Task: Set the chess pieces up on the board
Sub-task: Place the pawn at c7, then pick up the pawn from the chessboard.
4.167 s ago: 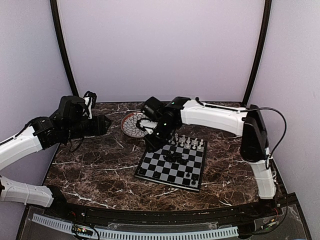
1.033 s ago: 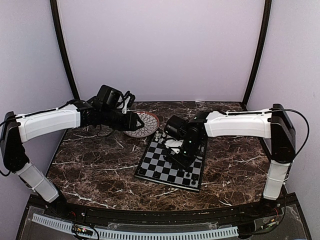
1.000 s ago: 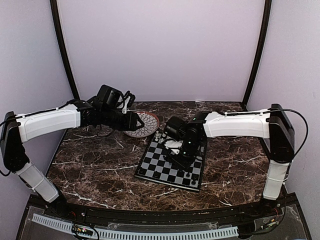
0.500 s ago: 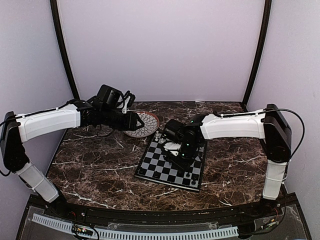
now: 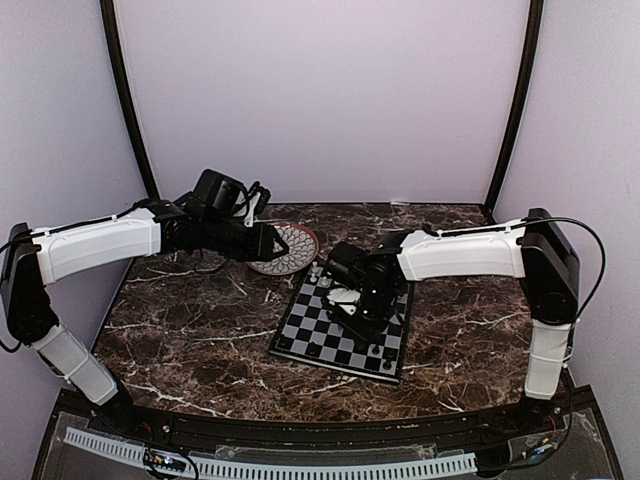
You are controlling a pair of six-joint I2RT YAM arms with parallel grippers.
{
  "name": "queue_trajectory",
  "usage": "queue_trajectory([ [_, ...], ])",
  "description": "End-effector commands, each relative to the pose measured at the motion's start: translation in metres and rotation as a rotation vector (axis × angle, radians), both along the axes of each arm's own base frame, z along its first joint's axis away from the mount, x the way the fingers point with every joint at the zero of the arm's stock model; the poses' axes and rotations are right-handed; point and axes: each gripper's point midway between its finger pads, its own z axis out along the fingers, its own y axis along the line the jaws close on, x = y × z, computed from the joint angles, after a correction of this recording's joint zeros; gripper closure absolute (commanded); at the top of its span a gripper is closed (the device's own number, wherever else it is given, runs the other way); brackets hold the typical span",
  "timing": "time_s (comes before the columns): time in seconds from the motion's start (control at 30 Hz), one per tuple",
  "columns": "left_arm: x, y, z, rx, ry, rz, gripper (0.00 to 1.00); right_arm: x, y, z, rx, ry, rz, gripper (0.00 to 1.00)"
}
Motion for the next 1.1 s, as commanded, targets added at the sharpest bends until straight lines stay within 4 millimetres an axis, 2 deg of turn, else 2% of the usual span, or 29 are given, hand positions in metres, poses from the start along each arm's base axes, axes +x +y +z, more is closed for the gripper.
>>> queue_trajectory([
  [0.0,-0.004,-0.001,0.001,-0.003,0.009,-0.012,0.53,-0.001,-0.003,-0.006,-0.025,0.006,0.000,0.85],
  [0.13,-0.003,-0.002,0.001,0.001,0.005,-0.016,0.53,0.003,0.003,0.014,0.022,-0.022,0.008,0.77],
  [0.2,-0.003,-0.002,0.002,0.004,0.003,-0.019,0.53,0.010,0.012,0.036,0.083,-0.042,-0.002,0.75],
  [0.27,-0.003,-0.002,0.002,0.006,0.000,-0.019,0.53,0.023,0.018,0.059,0.135,-0.082,-0.022,0.74],
  [0.37,-0.003,-0.002,0.001,0.007,0.001,-0.019,0.53,0.049,0.015,0.072,0.148,-0.144,-0.079,0.74],
  [0.5,-0.002,-0.004,0.002,-0.002,0.003,-0.020,0.53,0.081,0.008,0.059,0.135,-0.143,-0.162,0.76],
  [0.67,0.000,-0.005,0.005,0.002,-0.007,-0.025,0.53,0.103,0.017,0.045,0.152,-0.132,-0.199,0.80],
  [0.83,0.000,-0.005,0.007,0.003,-0.012,-0.026,0.53,0.107,0.022,0.030,0.137,-0.102,-0.202,0.81],
  [1.07,0.000,-0.003,0.007,0.010,-0.015,-0.020,0.53,0.102,0.015,0.013,0.085,-0.077,-0.174,0.81],
])
